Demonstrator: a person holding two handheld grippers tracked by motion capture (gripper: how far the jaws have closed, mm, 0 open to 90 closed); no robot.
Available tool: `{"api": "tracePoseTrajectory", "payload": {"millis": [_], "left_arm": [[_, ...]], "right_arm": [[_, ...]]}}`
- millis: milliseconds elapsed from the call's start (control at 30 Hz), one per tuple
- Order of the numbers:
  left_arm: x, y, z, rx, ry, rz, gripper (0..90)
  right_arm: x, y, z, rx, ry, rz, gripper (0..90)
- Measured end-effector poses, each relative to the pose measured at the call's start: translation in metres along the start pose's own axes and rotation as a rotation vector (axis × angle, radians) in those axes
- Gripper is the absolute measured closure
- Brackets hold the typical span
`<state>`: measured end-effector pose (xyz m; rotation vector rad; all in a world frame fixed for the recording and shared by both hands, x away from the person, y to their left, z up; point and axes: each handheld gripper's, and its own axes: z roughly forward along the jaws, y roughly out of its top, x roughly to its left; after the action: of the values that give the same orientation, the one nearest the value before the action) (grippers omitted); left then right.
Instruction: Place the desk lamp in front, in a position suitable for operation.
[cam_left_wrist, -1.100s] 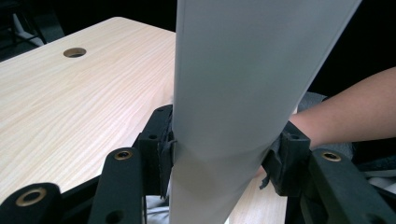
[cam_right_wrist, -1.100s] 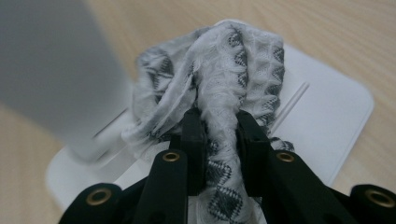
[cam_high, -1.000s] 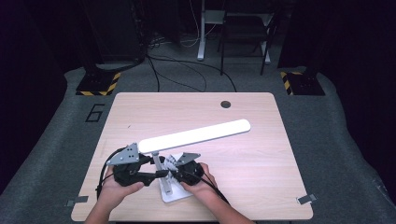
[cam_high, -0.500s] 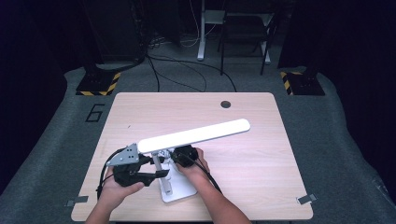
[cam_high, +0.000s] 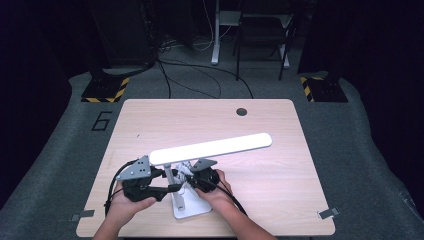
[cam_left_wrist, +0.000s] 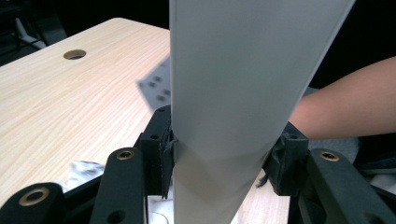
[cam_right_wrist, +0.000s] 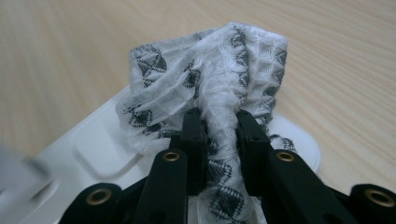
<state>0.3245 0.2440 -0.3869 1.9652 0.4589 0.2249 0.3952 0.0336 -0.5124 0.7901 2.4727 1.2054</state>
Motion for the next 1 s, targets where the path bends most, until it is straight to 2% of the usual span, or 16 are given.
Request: {"api": "tracePoseTrajectory", "payload": {"millis": [33,100,167,300,400,467,533,567,767,833,900,1000], "left_arm": [[0.000,0.000,0.000,0.001,-0.001,-0.002,51.6],[0.001,0.000,-0.001,0.002,-0.006,-0.003,51.5],[0.000,0.000,-0.001,0.002,-0.003,-0.003,51.5],[0.000,-0.001,0.000,-0.003,-0.002,-0.006,51.5],[0.000,-0.001,-0.001,0.000,-0.003,-0.004,51.5],[0.001,-0.001,0.000,-0.004,-0.001,-0.001,51.5],[0.001,-0.001,0.002,-0.008,-0.006,-0.012,51.3],[0.001,-0.001,0.002,-0.004,-0.009,-0.013,51.3],[0.003,-0.001,0.001,0.000,-0.019,-0.011,51.1],[0.003,-0.001,0.001,-0.001,-0.020,-0.011,51.1],[0.003,-0.002,0.001,-0.004,-0.019,-0.008,51.1],[0.003,-0.002,0.001,-0.008,-0.019,-0.010,51.1]], "right_arm": [[0.003,-0.002,-0.003,0.001,0.002,-0.012,76.0],[0.008,-0.006,-0.009,0.016,0.021,0.003,76.0],[0.012,-0.012,-0.014,0.007,0.045,-0.002,76.0],[0.022,-0.029,-0.033,-0.001,0.104,0.029,76.0],[0.026,-0.036,-0.043,0.002,0.114,-0.009,76.0],[0.025,-0.036,-0.046,0.019,0.124,-0.006,76.0],[0.019,-0.033,-0.045,0.031,0.115,-0.005,75.7],[0.017,-0.031,-0.042,0.034,0.109,0.012,75.6],[0.011,-0.016,-0.020,0.013,0.131,0.055,75.1],[0.011,-0.009,-0.016,0.006,0.131,0.043,75.1],[0.012,-0.004,-0.013,-0.015,0.160,0.032,75.2],[0.017,0.001,-0.007,-0.002,0.183,0.006,75.2]]}}
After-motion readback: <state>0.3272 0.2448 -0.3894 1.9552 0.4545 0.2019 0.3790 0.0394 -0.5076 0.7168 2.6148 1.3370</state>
